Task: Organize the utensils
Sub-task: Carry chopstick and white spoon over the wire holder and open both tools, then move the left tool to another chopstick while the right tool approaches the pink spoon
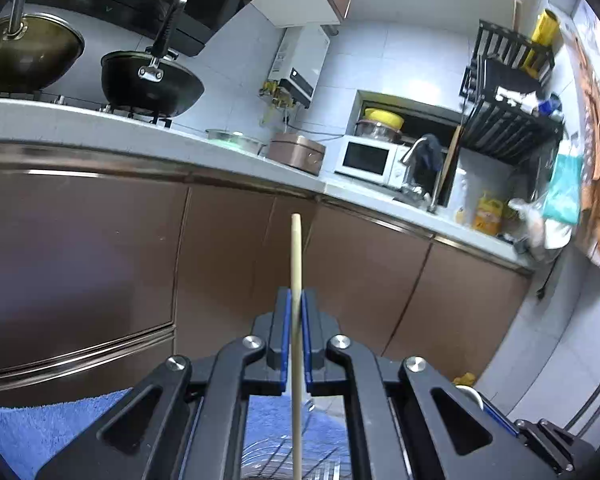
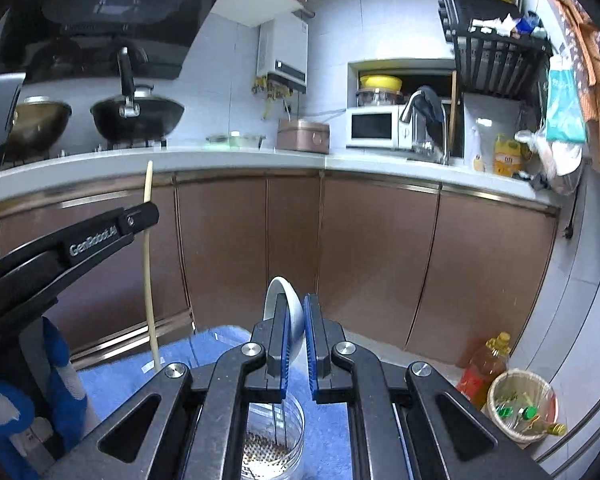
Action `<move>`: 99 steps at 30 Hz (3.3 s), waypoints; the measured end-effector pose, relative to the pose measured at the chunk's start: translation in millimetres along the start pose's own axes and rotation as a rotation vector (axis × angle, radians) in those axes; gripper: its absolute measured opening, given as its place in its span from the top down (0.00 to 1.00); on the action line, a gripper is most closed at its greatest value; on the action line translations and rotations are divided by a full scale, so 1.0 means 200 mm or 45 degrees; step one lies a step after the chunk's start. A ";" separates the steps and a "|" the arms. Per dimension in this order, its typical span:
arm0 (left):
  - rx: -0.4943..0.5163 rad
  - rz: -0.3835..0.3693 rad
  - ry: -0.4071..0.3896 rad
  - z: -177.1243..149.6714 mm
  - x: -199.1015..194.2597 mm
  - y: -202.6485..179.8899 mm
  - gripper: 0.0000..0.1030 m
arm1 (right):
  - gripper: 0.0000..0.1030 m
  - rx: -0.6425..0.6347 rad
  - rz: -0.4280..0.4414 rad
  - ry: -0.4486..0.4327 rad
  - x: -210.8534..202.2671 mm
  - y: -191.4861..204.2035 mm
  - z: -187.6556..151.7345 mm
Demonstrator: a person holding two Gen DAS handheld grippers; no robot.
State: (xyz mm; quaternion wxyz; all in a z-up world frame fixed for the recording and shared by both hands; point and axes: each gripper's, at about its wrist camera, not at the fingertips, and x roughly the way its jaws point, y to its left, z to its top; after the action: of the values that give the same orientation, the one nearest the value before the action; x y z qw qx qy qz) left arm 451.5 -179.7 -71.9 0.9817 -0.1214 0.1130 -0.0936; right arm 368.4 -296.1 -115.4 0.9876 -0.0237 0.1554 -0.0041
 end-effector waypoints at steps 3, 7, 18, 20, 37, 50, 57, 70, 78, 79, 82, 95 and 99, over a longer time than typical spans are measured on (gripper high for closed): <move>-0.002 0.011 0.024 -0.08 0.03 0.02 0.96 | 0.92 0.014 0.015 0.035 0.04 0.00 -0.06; -0.014 -0.002 0.060 -0.15 0.05 0.06 0.94 | 0.89 0.024 0.025 0.048 0.04 -0.01 -0.09; -0.005 -0.090 0.165 -0.20 0.00 0.12 0.81 | 0.73 0.075 0.062 0.082 -0.01 -0.03 -0.11; 0.009 -0.086 0.171 -0.20 -0.03 0.12 0.79 | 0.69 0.083 0.061 0.079 -0.03 -0.04 -0.10; 0.114 0.064 0.101 -0.08 -0.69 0.24 0.39 | 0.00 0.203 -0.067 -0.005 -0.63 -0.24 -0.15; 0.137 0.044 0.193 -0.07 -1.21 0.37 0.39 | 0.00 0.315 0.052 -0.083 -1.22 -0.27 -0.23; 0.111 0.065 0.284 -0.18 -1.42 0.43 0.39 | 0.00 0.333 0.091 -0.062 -1.43 -0.25 -0.32; 0.056 0.047 0.630 -0.43 -1.36 0.48 0.39 | 0.00 0.382 0.237 0.191 -1.38 -0.26 -0.49; 0.092 -0.072 0.930 -0.55 -0.94 0.30 0.39 | 0.37 0.424 0.370 0.410 -1.08 -0.34 -0.66; 0.110 -0.075 0.963 -0.57 -0.87 0.29 0.39 | 0.39 0.433 0.388 0.432 -1.05 -0.36 -0.68; 0.144 -0.060 1.048 -0.63 -0.69 0.25 0.39 | 0.42 0.438 0.424 0.492 -0.94 -0.38 -0.75; 0.178 0.016 1.250 -0.77 -0.26 0.25 0.50 | 0.52 0.469 0.640 0.699 -0.46 -0.40 -0.85; 0.169 -0.013 1.314 -0.80 -0.19 0.24 0.67 | 0.54 0.455 0.675 0.749 -0.36 -0.38 -0.85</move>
State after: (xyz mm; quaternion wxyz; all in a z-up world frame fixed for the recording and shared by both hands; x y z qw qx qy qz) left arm 382.8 -160.1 -228.1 0.8033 0.0023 0.5756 -0.1531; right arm 248.3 -378.8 -251.3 0.8566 0.1905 0.4279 0.2163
